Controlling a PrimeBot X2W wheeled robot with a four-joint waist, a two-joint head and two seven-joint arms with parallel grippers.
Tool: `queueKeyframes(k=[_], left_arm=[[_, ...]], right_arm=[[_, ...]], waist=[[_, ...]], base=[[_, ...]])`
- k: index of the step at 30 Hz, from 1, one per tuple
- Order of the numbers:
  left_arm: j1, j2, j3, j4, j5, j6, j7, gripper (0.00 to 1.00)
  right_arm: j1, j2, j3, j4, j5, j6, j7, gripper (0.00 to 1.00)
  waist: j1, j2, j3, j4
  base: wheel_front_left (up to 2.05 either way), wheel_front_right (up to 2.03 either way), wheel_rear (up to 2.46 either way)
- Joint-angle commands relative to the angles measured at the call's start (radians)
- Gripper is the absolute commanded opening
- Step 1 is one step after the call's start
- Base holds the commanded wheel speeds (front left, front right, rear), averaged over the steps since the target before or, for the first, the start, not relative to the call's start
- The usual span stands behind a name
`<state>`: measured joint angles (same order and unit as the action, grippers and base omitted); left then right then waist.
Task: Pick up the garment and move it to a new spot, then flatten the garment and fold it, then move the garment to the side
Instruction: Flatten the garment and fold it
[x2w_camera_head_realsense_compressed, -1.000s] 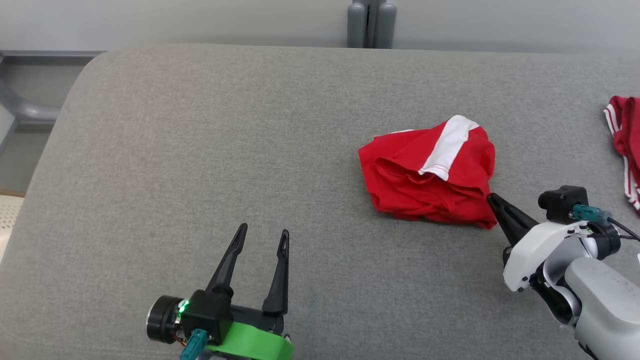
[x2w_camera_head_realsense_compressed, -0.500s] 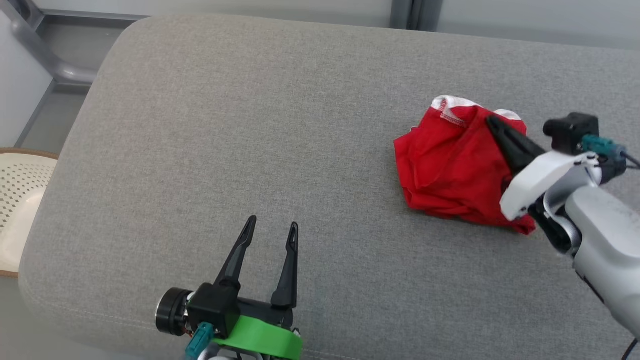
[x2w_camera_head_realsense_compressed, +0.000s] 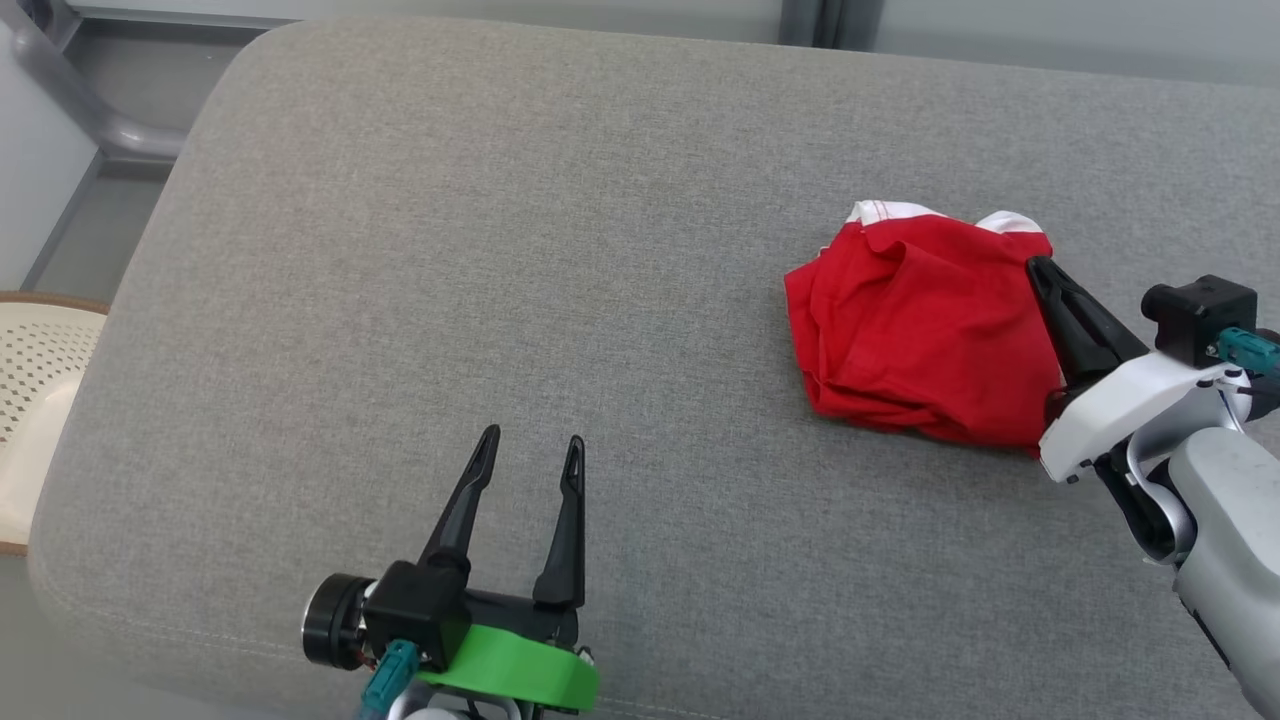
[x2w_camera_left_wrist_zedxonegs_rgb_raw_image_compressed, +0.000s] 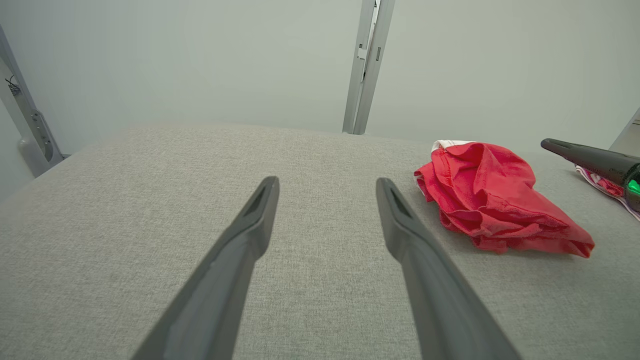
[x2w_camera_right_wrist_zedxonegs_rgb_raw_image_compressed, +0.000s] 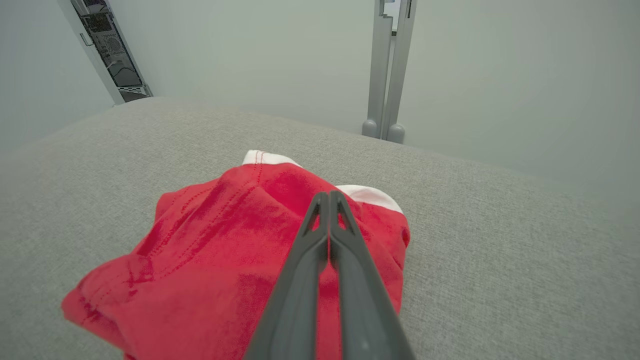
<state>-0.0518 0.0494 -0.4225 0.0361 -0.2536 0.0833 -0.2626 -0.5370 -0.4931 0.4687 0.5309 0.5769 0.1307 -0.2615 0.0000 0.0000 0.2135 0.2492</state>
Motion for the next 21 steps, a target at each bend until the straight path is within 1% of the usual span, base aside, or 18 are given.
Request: queueKeyframes(k=[1,3,7,12,15,17,21], left_arm=[[0.001,0.002,-0.003,0.001,-0.004,-0.005,-0.002,1.00],[-0.006,0.002,-0.006,0.003,0.002,-0.010,-0.003,1.00],[-0.025,0.002,-0.012,0.004,0.005,-0.012,-0.003,1.00],[-0.033,0.002,-0.023,0.012,-0.003,-0.019,-0.002,1.00],[-0.039,0.002,-0.036,0.018,-0.015,-0.020,-0.003,1.00],[-0.038,0.002,-0.041,0.021,-0.022,-0.017,-0.003,1.00],[-0.030,0.002,-0.039,0.025,-0.022,-0.010,-0.003,1.00]], right_arm=[[0.002,-0.001,-0.009,0.007,-0.016,0.000,-0.004,0.00],[-0.019,0.018,-0.009,0.026,-0.012,0.000,0.003,0.00],[-0.098,0.036,0.018,0.094,-0.034,0.000,0.075,0.00],[-0.189,0.064,0.089,0.203,-0.052,0.000,0.155,0.00],[-0.216,0.091,0.152,0.260,-0.025,0.000,0.189,0.00],[-0.226,0.107,0.194,0.280,0.001,0.000,0.193,0.00],[-0.210,0.149,0.287,0.288,0.068,0.000,0.191,0.00]], waist=[[0.0000,0.0000,0.001,-0.011],[0.0000,0.0000,0.004,-0.015],[0.0000,0.0000,0.015,-0.013],[0.0000,0.0000,0.023,0.009],[0.0000,0.0000,0.020,0.025],[0.0000,0.0000,0.015,0.032],[0.0000,0.0000,-0.005,0.034]], base=[[0.00,0.00,0.00],[0.00,0.00,0.00],[0.00,0.00,0.00],[0.00,0.00,0.00],[0.00,0.00,0.00],[0.00,0.00,0.00],[0.00,0.00,0.00]])
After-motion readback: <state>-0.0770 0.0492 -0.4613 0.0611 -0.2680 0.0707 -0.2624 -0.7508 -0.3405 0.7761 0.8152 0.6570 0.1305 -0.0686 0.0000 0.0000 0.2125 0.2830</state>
